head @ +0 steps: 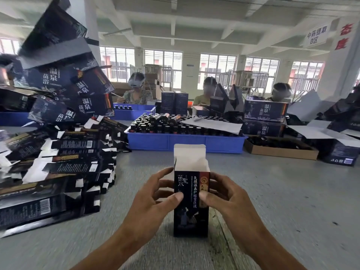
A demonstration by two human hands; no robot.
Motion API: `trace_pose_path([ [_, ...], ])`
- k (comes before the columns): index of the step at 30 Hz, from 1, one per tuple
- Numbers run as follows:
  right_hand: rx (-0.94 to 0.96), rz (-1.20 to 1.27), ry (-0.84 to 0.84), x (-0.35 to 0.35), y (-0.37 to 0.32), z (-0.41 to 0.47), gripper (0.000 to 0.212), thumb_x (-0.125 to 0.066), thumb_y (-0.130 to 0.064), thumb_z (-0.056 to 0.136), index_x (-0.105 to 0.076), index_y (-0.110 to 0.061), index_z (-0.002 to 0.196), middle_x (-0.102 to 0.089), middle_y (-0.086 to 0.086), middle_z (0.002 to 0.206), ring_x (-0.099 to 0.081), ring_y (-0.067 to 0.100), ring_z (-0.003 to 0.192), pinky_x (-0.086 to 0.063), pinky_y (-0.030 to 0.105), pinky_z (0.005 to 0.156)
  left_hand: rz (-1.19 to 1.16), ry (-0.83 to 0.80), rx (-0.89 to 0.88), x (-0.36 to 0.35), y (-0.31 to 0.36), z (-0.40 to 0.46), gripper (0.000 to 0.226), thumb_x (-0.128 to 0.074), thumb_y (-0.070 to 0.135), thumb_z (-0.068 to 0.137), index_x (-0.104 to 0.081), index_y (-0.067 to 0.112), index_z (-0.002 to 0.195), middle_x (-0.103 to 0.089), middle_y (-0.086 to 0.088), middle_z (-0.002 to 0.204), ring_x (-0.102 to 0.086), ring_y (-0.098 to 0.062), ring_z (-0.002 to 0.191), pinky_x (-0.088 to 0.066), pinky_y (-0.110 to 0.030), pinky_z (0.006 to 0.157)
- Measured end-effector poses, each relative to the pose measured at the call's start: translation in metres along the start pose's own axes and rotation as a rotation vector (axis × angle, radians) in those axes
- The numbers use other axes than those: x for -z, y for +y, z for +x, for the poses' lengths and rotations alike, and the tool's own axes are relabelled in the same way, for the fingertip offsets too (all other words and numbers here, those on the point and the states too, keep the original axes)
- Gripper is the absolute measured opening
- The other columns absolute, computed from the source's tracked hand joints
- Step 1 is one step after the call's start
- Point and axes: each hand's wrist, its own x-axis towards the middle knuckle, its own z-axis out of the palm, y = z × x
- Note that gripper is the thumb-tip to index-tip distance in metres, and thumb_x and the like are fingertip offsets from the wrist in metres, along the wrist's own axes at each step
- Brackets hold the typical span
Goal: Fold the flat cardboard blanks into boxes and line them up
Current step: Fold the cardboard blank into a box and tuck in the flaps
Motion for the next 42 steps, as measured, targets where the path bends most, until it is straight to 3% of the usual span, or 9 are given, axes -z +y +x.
trace_pose_path([
  [5,0.002,0.008,-0.04,-0.001,0.002,0.0,0.042,-0.074,-0.004,0.086,-0.064,-0.032,0.117,-0.075,-0.016,0.11,-0.069,0.002,0.104,-0.055,0.014,0.078,0.006,0.059,-0.051,0.003,0.008,-0.001,0.053,-0.077,0.053,0.079,-0.053,0.06,0.125,-0.068,0.014,0.117,-0.069,-0.013,0.106,-0.058,-0.025,0.082],
  [9,0.019,0.019,-0.07,-0.005,0.003,-0.001,0.049,-0.077,-0.008,0.086,-0.058,-0.036,0.121,-0.073,-0.019,0.111,-0.069,0.001,0.103,-0.057,0.016,0.076,0.031,0.101,-0.125,0.006,0.014,0.001,0.054,-0.072,0.042,0.082,-0.05,0.067,0.124,-0.065,0.024,0.117,-0.069,-0.008,0.106,-0.055,-0.016,0.079],
  [17,0.181,-0.106,-0.089,-0.011,-0.001,-0.009,0.069,-0.067,-0.012,0.095,-0.048,-0.07,0.125,-0.059,-0.042,0.119,-0.059,-0.014,0.112,-0.052,0.009,0.076,0.263,0.115,-0.255,0.002,0.008,-0.012,0.037,-0.06,0.036,0.096,-0.057,0.049,0.13,-0.061,0.017,0.122,-0.062,-0.007,0.114,-0.054,-0.013,0.075],
  [22,0.205,-0.221,-0.13,-0.009,-0.005,-0.01,0.067,-0.065,-0.019,0.096,-0.042,-0.071,0.132,-0.054,-0.043,0.12,-0.057,-0.014,0.112,-0.052,0.008,0.075,0.311,0.14,-0.282,-0.003,0.008,-0.016,0.033,-0.056,0.037,0.098,-0.058,0.042,0.13,-0.056,0.018,0.12,-0.06,-0.006,0.115,-0.054,-0.012,0.074],
  [27,0.237,-0.252,-0.13,-0.006,-0.014,-0.009,0.039,-0.054,-0.051,0.092,-0.052,-0.064,0.129,-0.057,-0.035,0.129,-0.059,-0.007,0.117,-0.053,0.014,0.086,0.301,0.161,-0.287,-0.004,0.013,-0.016,0.028,-0.053,0.041,0.1,-0.062,0.037,0.126,-0.061,0.018,0.12,-0.061,-0.006,0.114,-0.049,-0.01,0.082],
  [31,0.307,-0.172,-0.02,-0.007,-0.017,-0.008,0.031,-0.055,-0.04,0.091,-0.069,-0.041,0.118,-0.055,-0.036,0.133,-0.049,-0.012,0.127,-0.047,0.013,0.097,0.225,0.142,-0.291,-0.011,0.018,-0.015,0.021,-0.049,0.034,0.103,-0.064,0.033,0.118,-0.06,0.024,0.125,-0.057,0.001,0.12,-0.044,-0.006,0.089],
  [34,0.3,-0.09,0.005,-0.007,-0.019,-0.009,0.021,-0.061,-0.03,0.088,-0.071,-0.044,0.1,-0.063,-0.032,0.125,-0.059,-0.01,0.116,-0.049,0.008,0.089,0.203,0.127,-0.301,-0.014,0.02,-0.015,0.022,-0.048,0.034,0.1,-0.064,0.031,0.115,-0.06,0.023,0.126,-0.059,-0.002,0.117,-0.046,-0.007,0.087],
  [38,0.298,-0.074,-0.008,-0.006,-0.02,-0.009,0.034,-0.06,-0.011,0.095,-0.062,-0.043,0.107,-0.068,-0.018,0.124,-0.063,0.002,0.117,-0.052,0.014,0.09,0.183,0.125,-0.312,-0.015,0.019,-0.013,0.021,-0.05,0.035,0.102,-0.064,0.028,0.116,-0.063,0.012,0.127,-0.061,-0.013,0.12,-0.048,-0.013,0.09],
  [42,0.271,-0.087,-0.023,-0.006,-0.023,-0.011,0.027,-0.062,-0.031,0.092,-0.067,-0.045,0.114,-0.07,-0.018,0.12,-0.064,0.002,0.116,-0.052,0.014,0.089,0.172,0.102,-0.271,-0.015,0.017,-0.014,0.026,-0.047,0.031,0.102,-0.062,0.031,0.122,-0.065,0.006,0.127,-0.061,-0.019,0.12,-0.051,-0.018,0.091],
])
